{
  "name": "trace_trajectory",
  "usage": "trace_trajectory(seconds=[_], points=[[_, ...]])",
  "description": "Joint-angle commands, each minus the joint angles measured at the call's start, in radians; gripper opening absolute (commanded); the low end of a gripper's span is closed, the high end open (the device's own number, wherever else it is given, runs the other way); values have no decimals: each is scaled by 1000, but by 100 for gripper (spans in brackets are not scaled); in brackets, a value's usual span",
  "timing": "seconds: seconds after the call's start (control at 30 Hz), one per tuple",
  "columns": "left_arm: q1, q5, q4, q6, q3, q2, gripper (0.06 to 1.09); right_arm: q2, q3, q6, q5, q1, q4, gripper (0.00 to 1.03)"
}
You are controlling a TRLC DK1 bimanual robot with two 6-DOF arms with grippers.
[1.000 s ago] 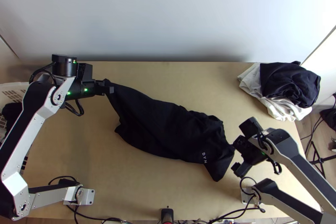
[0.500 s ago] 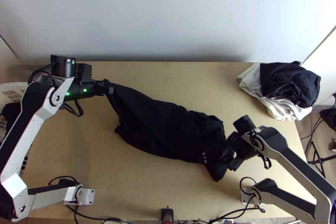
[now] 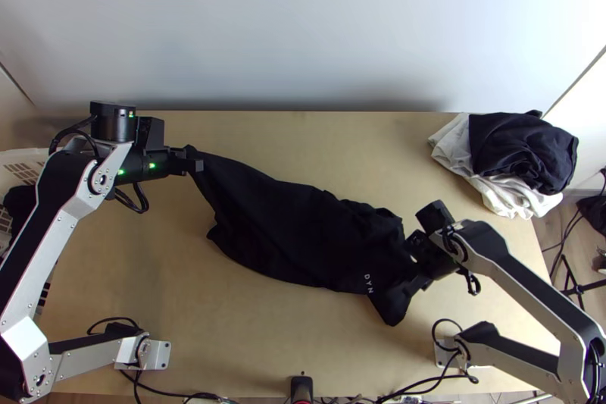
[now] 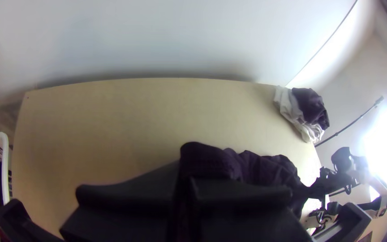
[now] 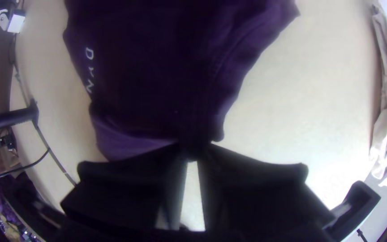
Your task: Fold the t-shirt
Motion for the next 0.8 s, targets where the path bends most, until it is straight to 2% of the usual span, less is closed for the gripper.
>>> trace_trajectory(seconds=[0.0, 0.17, 0.53, 0.77], points=[[10, -1, 0, 5, 22, -7, 9, -25, 103, -2, -9, -18, 10, 3], [59, -1, 0, 6, 126, -1, 9, -14, 328, -8, -9, -46, -20, 3], [178, -5, -1, 5, 471, 46, 9, 143, 989, -9, 3, -70, -80, 3], [195, -163, 77, 40, 629, 52, 9, 227, 1279, -54, 47, -69, -57, 3]])
